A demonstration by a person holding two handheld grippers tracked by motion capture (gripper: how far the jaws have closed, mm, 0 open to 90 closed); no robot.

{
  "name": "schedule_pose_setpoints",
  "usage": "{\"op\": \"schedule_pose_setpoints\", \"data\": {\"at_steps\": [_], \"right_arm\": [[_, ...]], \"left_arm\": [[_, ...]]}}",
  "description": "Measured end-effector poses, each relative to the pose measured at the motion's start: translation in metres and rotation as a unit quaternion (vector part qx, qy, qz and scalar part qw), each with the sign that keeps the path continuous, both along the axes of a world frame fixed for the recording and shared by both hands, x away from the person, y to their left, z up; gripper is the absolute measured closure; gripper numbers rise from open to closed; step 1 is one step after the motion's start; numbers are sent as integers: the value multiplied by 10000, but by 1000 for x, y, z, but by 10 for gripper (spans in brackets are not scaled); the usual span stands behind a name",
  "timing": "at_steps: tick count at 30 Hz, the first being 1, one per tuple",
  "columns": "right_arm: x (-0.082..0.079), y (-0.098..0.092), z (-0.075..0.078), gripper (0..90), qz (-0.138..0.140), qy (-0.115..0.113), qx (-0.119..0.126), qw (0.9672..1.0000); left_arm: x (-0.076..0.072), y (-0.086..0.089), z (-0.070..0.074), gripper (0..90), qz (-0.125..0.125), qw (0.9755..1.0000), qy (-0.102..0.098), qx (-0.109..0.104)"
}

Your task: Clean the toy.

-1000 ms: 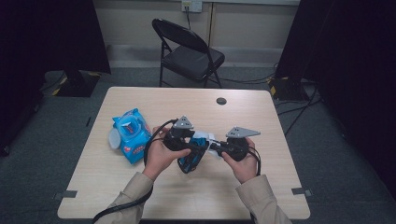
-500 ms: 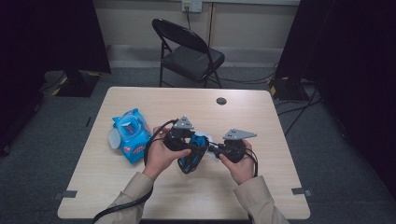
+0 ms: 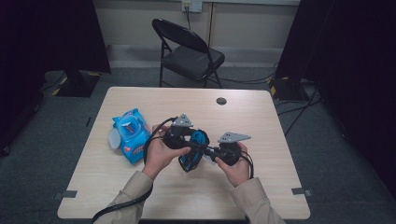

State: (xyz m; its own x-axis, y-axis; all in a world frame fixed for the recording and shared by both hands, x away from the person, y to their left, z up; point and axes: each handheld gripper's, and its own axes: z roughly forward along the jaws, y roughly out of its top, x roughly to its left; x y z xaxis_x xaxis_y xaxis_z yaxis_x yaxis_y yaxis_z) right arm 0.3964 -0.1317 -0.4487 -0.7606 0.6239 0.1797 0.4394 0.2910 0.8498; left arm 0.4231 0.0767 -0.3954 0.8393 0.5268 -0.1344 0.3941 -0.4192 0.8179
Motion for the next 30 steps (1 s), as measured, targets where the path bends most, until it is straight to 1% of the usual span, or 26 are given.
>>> {"op": "schedule_pose_setpoints", "data": {"at_steps": [4,7,13,16,17,18,19,21,23,24,25,26,27,30], "right_arm": [[-1,3,-5,865,36,48,17,10000],[-1,5,-10,865,68,130,75,9999],[-3,9,-18,864,119,181,35,9998],[-4,11,-22,864,160,214,-4,9996],[-4,13,-26,864,194,242,-53,9995],[-4,13,-26,864,194,242,-53,9995],[-5,15,-29,864,233,276,-116,9993],[-5,16,-31,864,250,291,-133,9992],[-6,18,-36,864,285,350,-157,9989],[-6,19,-38,864,320,375,-193,9986],[-6,20,-41,864,349,387,-296,9982],[-6,20,-41,864,349,387,-296,9982],[-6,20,-41,864,332,375,-363,9981],[-5,18,-39,864,269,364,-366,9983]], "left_arm": [[0,2,1,262,31,10000,-4,-13],[1,3,2,262,39,10000,-18,-36],[1,3,3,262,42,10000,-15,-55],[1,3,2,262,48,10000,-8,-50],[1,3,1,262,60,10000,3,-41],[1,3,1,262,60,10000,3,-41],[1,4,1,262,60,10000,0,-38],[1,4,1,262,59,10000,6,-55],[1,4,0,262,59,10000,5,-63],[1,4,1,262,51,10000,5,-68],[1,4,1,262,56,9999,5,-82],[0,4,1,262,53,10000,-9,-77],[0,4,1,262,47,9999,2,-93],[-1,5,2,262,26,9999,3,-104]]}}
